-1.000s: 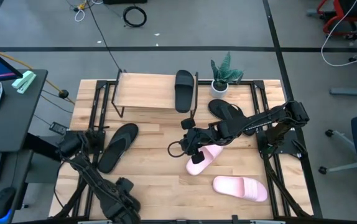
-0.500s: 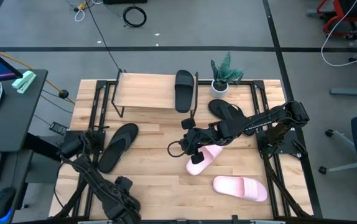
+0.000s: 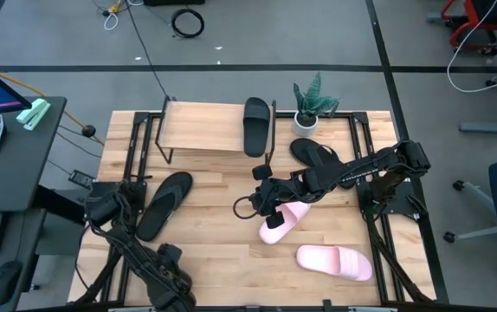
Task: Pick and place slides into the shelf
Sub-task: Put the black slide on the shelf
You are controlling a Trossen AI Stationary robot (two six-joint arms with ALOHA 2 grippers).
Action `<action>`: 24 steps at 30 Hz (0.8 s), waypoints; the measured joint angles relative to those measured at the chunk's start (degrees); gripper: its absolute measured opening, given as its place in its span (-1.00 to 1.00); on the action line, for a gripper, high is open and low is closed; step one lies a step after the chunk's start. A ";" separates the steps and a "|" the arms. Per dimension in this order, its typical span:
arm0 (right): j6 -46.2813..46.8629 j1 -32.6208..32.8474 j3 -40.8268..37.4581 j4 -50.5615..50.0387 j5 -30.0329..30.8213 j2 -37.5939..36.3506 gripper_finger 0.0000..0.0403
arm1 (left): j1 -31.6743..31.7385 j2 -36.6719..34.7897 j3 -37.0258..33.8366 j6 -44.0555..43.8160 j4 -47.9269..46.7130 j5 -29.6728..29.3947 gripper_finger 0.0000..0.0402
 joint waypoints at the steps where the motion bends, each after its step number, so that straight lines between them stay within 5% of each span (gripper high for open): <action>1: 0.00 0.00 0.00 0.00 0.00 0.00 -0.94 | -0.01 0.00 0.00 0.08 -0.30 -0.09 -0.62; 24: -0.09 0.00 0.00 0.00 -0.02 0.00 -0.94 | -2.10 -0.09 -2.69 -2.45 0.15 -0.46 -0.93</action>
